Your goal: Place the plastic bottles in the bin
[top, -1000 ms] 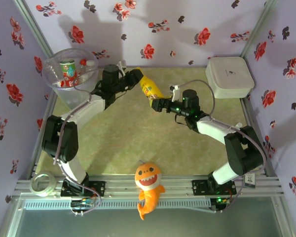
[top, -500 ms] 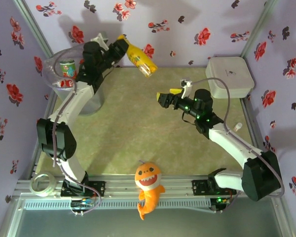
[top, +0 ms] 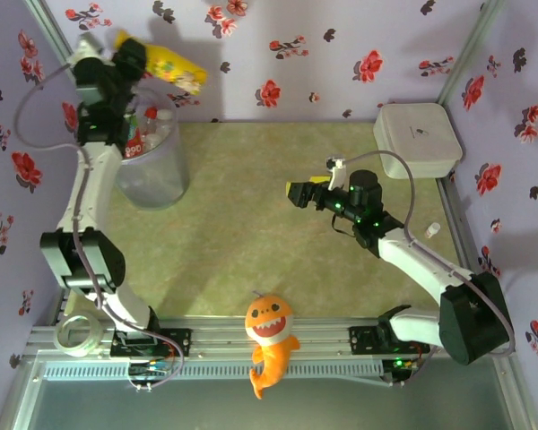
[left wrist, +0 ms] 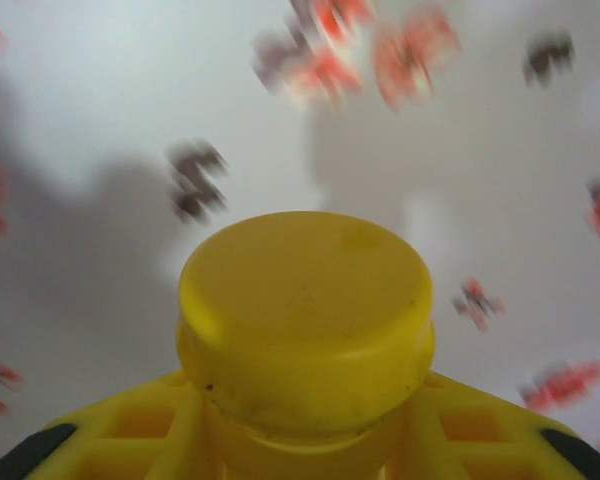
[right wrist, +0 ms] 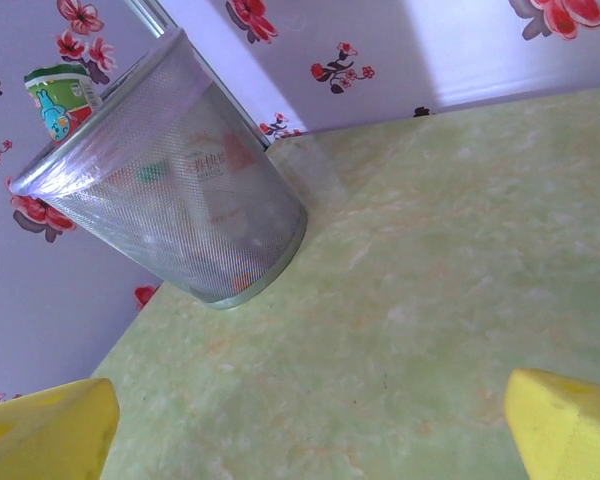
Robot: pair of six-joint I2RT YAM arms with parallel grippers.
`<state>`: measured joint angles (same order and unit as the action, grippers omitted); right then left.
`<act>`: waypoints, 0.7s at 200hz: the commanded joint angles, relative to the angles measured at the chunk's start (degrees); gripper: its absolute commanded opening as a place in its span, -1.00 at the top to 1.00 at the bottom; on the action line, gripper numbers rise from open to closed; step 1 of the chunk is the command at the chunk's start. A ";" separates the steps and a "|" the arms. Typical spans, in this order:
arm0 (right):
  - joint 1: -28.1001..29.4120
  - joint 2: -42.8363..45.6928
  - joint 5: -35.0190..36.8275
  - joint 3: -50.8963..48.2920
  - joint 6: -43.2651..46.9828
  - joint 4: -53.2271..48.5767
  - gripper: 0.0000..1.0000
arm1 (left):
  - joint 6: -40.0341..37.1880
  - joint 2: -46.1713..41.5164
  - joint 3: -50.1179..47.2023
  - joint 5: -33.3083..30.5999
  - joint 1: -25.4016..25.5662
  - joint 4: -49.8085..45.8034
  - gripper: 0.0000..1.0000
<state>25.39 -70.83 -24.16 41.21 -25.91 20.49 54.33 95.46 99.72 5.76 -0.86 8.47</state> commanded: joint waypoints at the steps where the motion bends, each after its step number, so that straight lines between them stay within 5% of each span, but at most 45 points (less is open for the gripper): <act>1: -0.25 -0.43 0.34 -0.87 1.80 -1.25 -0.99 | -1.81 -6.51 -1.02 -8.11 -4.53 3.57 1.00; 56: -0.21 -1.65 0.51 -0.89 2.49 -1.59 -0.99 | -7.81 -8.89 -1.12 -14.62 -11.27 -1.30 1.00; 140: -0.25 1.30 1.65 -0.32 4.81 -6.92 -0.98 | -9.07 -4.58 -2.30 -16.27 -11.56 -5.53 1.00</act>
<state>25.39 -71.99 -23.97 41.12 -23.33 15.57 48.45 90.74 98.26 -7.68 -12.64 4.12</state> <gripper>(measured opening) 0.991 0.378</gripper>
